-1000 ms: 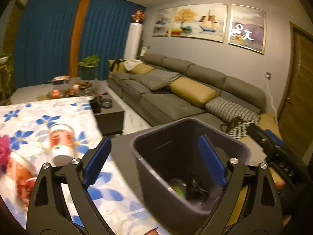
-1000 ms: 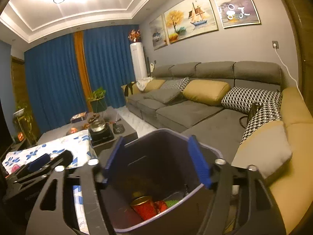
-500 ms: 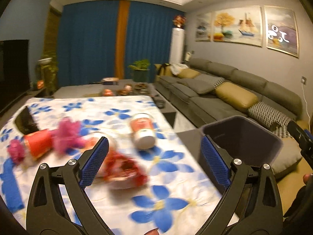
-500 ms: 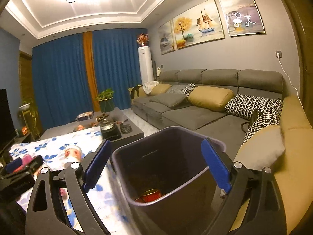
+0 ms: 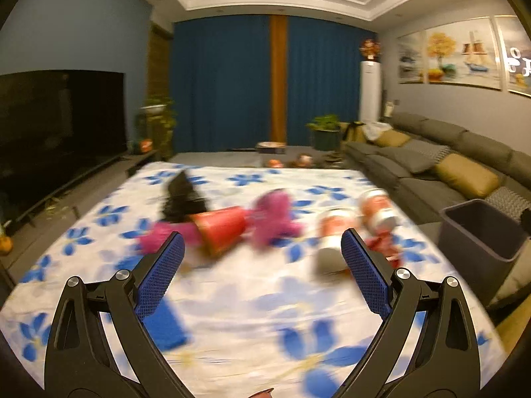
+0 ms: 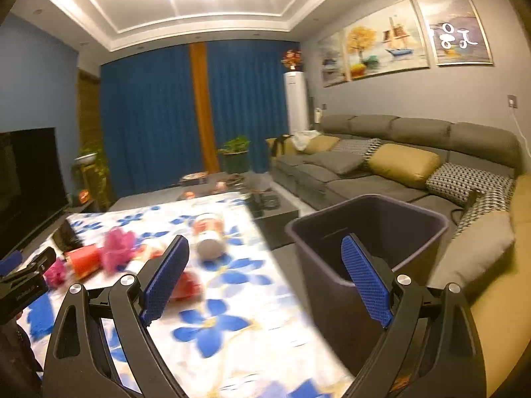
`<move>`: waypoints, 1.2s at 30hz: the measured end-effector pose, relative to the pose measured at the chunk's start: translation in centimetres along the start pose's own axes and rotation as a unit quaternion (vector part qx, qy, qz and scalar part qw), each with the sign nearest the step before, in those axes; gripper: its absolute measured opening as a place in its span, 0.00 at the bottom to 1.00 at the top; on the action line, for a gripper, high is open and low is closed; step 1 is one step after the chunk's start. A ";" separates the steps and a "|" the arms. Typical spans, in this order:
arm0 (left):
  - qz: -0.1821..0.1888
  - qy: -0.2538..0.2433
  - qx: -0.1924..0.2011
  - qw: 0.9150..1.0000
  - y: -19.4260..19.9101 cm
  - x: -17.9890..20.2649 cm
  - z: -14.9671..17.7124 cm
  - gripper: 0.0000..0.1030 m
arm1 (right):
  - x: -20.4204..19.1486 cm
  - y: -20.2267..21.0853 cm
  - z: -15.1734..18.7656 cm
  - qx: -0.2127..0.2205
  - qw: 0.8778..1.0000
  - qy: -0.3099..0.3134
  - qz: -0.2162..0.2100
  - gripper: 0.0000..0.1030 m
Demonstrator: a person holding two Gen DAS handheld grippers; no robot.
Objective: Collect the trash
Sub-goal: 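Move both tools back over the bed of trash, then grasp the red-white plastic bag with the right gripper while the left gripper reaches the blue foam net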
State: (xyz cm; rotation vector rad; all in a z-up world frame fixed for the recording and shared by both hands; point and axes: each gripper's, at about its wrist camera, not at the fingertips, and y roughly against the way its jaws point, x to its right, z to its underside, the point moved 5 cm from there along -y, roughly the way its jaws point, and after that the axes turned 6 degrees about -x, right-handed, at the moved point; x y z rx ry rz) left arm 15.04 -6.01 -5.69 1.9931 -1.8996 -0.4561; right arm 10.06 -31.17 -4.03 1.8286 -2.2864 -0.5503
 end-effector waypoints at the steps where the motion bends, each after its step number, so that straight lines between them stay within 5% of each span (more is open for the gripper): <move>1: -0.008 0.006 -0.001 1.000 -0.1 -1.2 0.2 0.91 | -0.8 0.1 0.2 -0.001 1.000 0.003 -0.006 0.87; 10: -0.053 0.061 -0.001 0.997 0.8 -9.9 1.0 0.91 | -7.9 -1.4 2.5 -0.029 0.997 0.047 -0.045 0.87; 25: -0.050 0.060 -0.010 0.997 -2.3 -11.9 0.9 0.91 | -13.2 -10.4 4.6 -0.103 0.991 0.072 -0.052 0.66; 36: -0.020 0.065 -0.041 0.997 -6.7 -12.9 0.3 0.91 | -13.4 -14.7 5.5 -0.153 0.985 0.064 -0.050 0.44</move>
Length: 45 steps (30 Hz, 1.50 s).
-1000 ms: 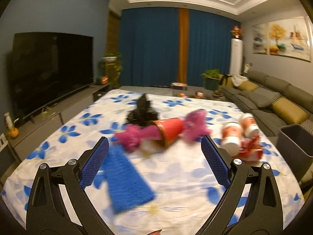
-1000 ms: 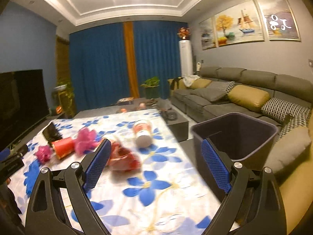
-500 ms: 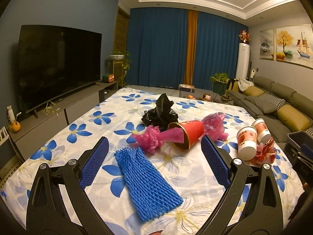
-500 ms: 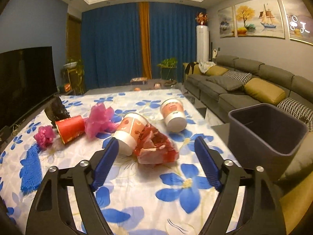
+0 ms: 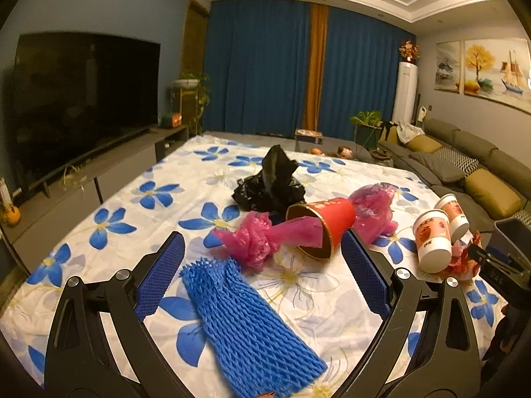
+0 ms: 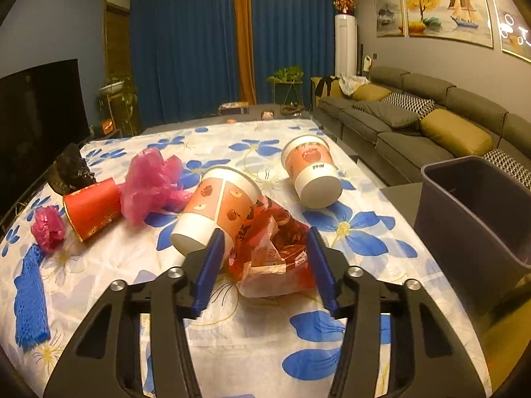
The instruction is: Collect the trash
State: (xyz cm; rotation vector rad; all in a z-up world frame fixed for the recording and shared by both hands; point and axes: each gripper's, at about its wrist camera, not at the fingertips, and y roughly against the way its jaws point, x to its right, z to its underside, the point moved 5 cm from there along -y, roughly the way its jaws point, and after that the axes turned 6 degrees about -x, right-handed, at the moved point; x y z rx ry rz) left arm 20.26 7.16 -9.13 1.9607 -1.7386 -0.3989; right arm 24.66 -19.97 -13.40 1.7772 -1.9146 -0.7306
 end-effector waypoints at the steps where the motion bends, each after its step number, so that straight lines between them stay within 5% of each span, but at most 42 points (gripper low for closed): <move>1: 0.002 0.005 -0.006 1.000 -0.4 -0.3 -0.1 0.91 | 0.1 -0.2 -0.1 -0.002 1.000 0.000 -0.002 0.39; 8: 0.002 0.006 -0.026 1.000 -2.4 -1.3 -0.3 0.87 | -0.2 -0.7 -0.1 -0.010 1.000 0.006 -0.011 0.16; 21: 0.015 0.001 -0.101 0.995 -7.5 -2.5 -0.2 0.64 | 0.3 3.4 -0.3 0.037 0.999 0.002 -0.015 0.13; 24: 0.014 -0.005 -0.118 0.993 -8.6 -2.6 0.2 0.55 | -0.1 4.2 -0.2 0.043 0.999 0.007 -0.021 0.13; 29: 0.034 0.002 -0.143 0.989 -9.5 -2.7 0.6 0.19 | -0.5 4.9 0.1 0.045 0.999 0.011 -0.027 0.13; 34: 0.044 0.001 -0.138 0.989 -9.3 -2.5 0.7 0.00 | -0.6 5.5 0.4 0.045 0.998 0.011 -0.032 0.13; 45: 0.067 0.023 -0.069 0.995 -3.6 -2.7 -1.3 0.00 | -0.5 7.8 0.5 0.064 0.997 0.017 -0.046 0.13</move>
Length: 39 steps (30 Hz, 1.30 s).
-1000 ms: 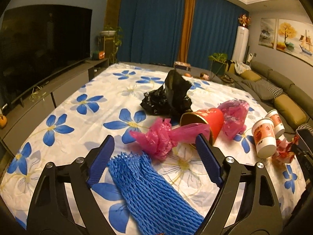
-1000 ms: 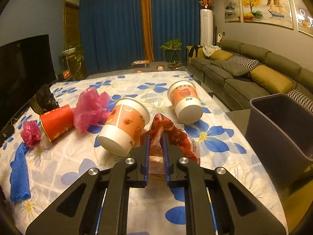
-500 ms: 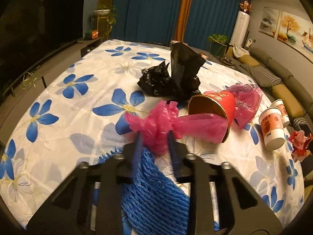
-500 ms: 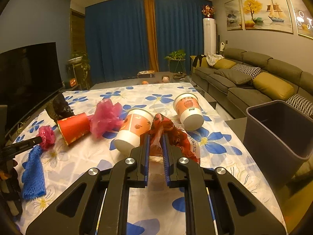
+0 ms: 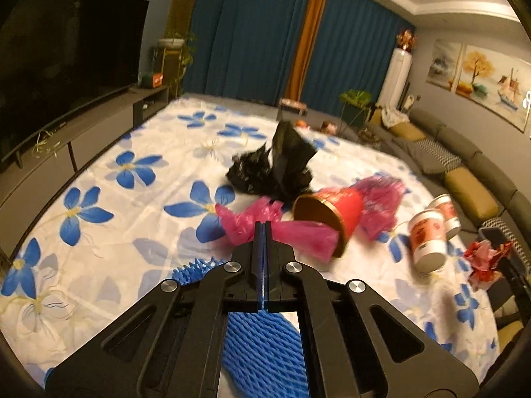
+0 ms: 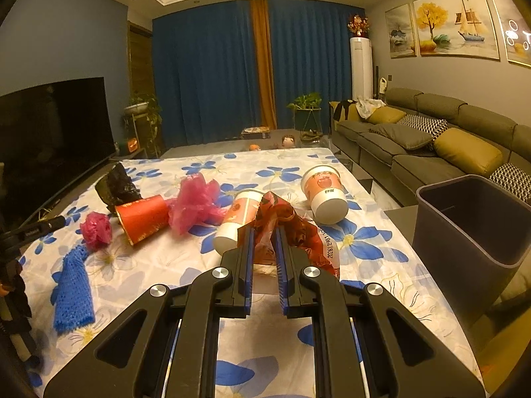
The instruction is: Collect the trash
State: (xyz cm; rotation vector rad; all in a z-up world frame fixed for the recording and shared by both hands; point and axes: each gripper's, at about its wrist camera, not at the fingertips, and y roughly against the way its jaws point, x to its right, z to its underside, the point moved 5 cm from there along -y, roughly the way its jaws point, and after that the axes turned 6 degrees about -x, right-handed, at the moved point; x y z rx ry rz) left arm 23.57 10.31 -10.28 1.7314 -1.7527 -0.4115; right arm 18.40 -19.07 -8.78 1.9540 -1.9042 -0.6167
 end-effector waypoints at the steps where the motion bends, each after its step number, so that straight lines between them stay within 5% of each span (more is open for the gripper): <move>1: 0.001 0.000 0.006 1.000 0.6 0.1 0.0 0.00 | -0.1 0.3 0.0 0.002 1.000 0.001 -0.002 0.13; 9: 0.001 -0.023 0.018 1.000 2.4 0.2 0.1 0.02 | -0.4 2.1 0.3 0.009 1.000 0.006 -0.014 0.13; 13: -0.010 -0.028 0.005 1.000 0.2 0.1 0.3 0.48 | -0.4 2.4 0.4 0.009 1.000 0.004 -0.018 0.13; 15: -0.018 -0.032 0.007 0.999 -0.7 -0.1 0.1 0.52 | -0.4 2.3 0.4 0.009 1.000 0.004 -0.018 0.13; 24: -0.025 -0.048 -0.048 0.997 -6.2 -0.6 -0.8 0.52 | -0.8 1.3 -0.1 0.002 1.000 0.004 -0.026 0.13; 29: -0.018 -0.055 -0.074 0.996 -7.8 -0.7 -0.7 0.24 | -1.1 0.9 -0.2 -0.001 1.000 0.007 -0.026 0.13; 36: -0.014 -0.060 -0.051 0.997 -6.4 -0.4 -0.9 0.03 | -1.4 0.9 -0.1 -0.002 1.000 0.011 -0.026 0.13; 39: -0.004 -0.048 -0.025 0.999 -4.1 -0.2 -1.6 0.02 | -1.5 1.3 -0.1 0.000 1.000 0.012 -0.026 0.13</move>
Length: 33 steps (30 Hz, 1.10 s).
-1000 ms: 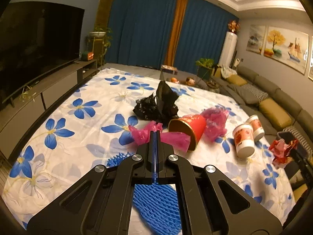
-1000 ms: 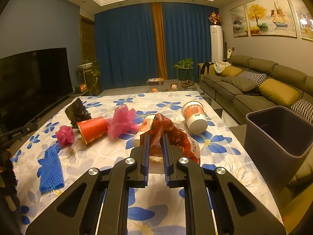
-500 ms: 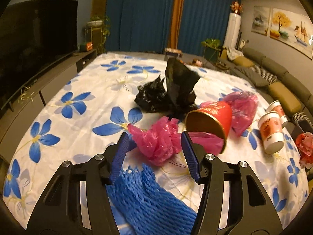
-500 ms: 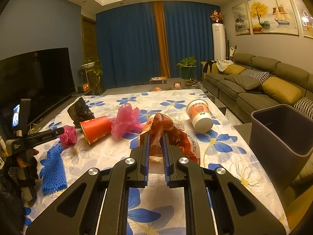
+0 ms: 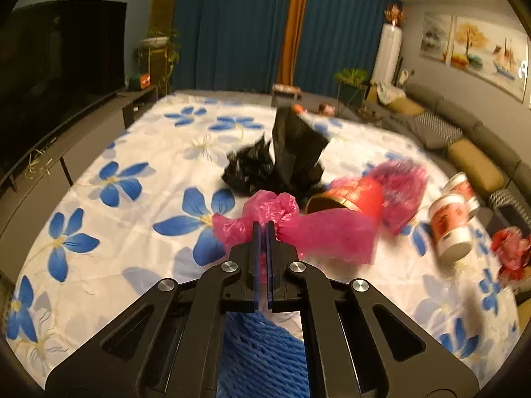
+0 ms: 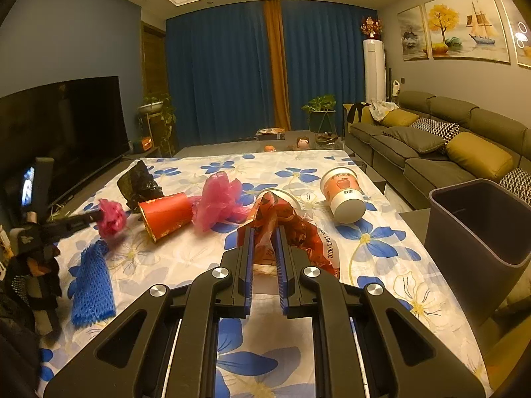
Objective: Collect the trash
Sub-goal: 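Grasp the pink plastic bag with the left gripper, then carry the pink bag and red-white bag over the grey bin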
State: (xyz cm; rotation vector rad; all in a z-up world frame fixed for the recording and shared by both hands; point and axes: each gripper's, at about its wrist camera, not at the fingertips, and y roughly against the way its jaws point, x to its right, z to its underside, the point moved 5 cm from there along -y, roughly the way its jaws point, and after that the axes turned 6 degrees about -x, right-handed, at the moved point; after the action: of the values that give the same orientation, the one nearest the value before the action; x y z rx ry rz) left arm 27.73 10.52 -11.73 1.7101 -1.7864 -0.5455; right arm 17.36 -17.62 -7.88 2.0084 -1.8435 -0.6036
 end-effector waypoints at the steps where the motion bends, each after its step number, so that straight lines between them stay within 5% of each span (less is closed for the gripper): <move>1: 0.001 0.002 0.012 1.000 1.0 0.1 -0.2 0.02 | 0.0 0.1 0.0 0.001 1.000 0.000 0.000 0.13; 14: 0.019 0.000 0.085 0.996 10.1 3.1 1.2 0.02 | -0.8 2.8 0.2 0.015 1.000 0.008 -0.024 0.13; 33: 0.018 -0.022 0.095 0.995 13.1 6.6 3.6 0.02 | 1.2 6.4 -0.2 0.042 0.999 0.003 -0.021 0.13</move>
State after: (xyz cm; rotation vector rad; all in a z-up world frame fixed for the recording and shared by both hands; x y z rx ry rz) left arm 15.62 4.74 -4.76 1.8006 -1.9503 -0.4123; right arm 12.17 -19.40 -4.46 2.1058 -1.8550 -0.5389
